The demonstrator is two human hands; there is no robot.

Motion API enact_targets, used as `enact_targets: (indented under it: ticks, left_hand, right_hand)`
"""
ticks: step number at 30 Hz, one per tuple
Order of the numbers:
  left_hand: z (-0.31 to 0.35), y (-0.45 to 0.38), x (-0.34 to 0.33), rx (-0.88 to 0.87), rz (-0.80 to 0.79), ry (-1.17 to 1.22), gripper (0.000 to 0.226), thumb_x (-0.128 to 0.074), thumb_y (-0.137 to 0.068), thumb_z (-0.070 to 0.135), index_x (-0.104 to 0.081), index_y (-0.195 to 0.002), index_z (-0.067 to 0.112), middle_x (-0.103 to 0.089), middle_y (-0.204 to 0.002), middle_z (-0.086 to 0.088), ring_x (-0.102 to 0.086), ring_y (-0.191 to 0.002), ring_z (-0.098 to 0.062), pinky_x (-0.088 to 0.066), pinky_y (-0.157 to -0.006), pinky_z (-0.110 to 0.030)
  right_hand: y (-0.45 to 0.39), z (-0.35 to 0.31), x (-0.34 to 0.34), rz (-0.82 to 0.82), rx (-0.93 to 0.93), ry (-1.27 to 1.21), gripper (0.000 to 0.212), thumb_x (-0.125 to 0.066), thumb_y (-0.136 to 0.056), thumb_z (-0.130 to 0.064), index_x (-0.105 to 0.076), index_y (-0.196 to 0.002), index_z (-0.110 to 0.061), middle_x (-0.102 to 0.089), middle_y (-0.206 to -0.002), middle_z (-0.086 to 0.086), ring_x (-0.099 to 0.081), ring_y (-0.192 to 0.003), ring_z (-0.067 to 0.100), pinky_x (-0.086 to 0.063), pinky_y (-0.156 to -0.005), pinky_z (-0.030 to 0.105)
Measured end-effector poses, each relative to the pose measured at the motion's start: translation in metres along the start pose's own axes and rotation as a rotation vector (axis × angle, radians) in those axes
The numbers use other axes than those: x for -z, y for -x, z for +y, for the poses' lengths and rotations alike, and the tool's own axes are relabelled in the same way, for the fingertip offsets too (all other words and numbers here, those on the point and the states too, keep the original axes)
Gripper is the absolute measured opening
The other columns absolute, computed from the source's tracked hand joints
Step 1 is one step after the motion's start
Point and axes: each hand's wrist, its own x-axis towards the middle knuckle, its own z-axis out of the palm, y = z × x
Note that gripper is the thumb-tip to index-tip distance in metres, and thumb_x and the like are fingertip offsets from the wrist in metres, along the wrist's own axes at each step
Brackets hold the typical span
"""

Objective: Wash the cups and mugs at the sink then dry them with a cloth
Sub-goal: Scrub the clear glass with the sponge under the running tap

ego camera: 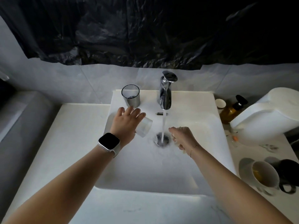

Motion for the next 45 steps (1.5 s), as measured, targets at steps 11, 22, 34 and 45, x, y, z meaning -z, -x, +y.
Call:
enact_targets:
  ticks: [11, 22, 34, 45]
  left_hand:
    - [0.009, -0.020, 0.002, 0.830, 0.021, 0.815, 0.080, -0.088, -0.064, 0.043, -0.053, -0.129, 0.012, -0.057, -0.121, -0.006, -0.049, -0.116, -0.029, -0.037, -0.098, -0.034]
    - [0.047, -0.080, -0.065, 1.013, 0.276, 1.155, 0.072, -0.090, -0.060, 0.017, -0.058, -0.124, 0.009, -0.055, -0.116, -0.009, -0.048, -0.101, -0.018, -0.044, -0.089, -0.027]
    - [0.074, -0.099, -0.068, 1.212, 0.493, 1.105, 0.053, -0.085, -0.065, 0.018, -0.050, -0.102, 0.000, -0.048, -0.102, -0.005, -0.048, -0.085, -0.018, -0.046, -0.080, -0.031]
    - [0.064, -0.093, -0.063, 1.253, 0.317, 1.378, 0.027, -0.078, -0.081, 0.015, -0.056, -0.096, 0.009, -0.061, -0.082, 0.008, -0.059, -0.067, 0.012, -0.046, -0.068, -0.012]
  right_hand:
    - [0.002, 0.002, 0.003, -0.082, 0.081, -0.103, 0.042, -0.062, -0.082, -0.023, -0.040, -0.046, -0.016, -0.038, -0.043, -0.001, -0.026, -0.036, 0.016, -0.022, -0.046, 0.022]
    - [-0.024, 0.007, 0.003, -0.037, 0.029, -0.133, 0.045, -0.063, -0.085, -0.027, -0.038, -0.049, -0.017, -0.032, -0.046, 0.004, -0.030, -0.041, 0.018, -0.030, -0.044, 0.022]
    - [-0.028, 0.021, 0.005, -0.040, 0.023, -0.190, 0.043, -0.062, -0.088, -0.026, -0.038, -0.053, -0.015, -0.036, -0.050, 0.006, -0.038, -0.053, 0.023, -0.030, -0.047, 0.022]
    - [-0.020, 0.029, 0.012, -0.027, 0.002, -0.256, 0.037, -0.063, -0.089, -0.027, -0.045, -0.063, -0.007, -0.041, -0.062, 0.017, -0.038, -0.049, 0.022, -0.040, -0.044, 0.019]
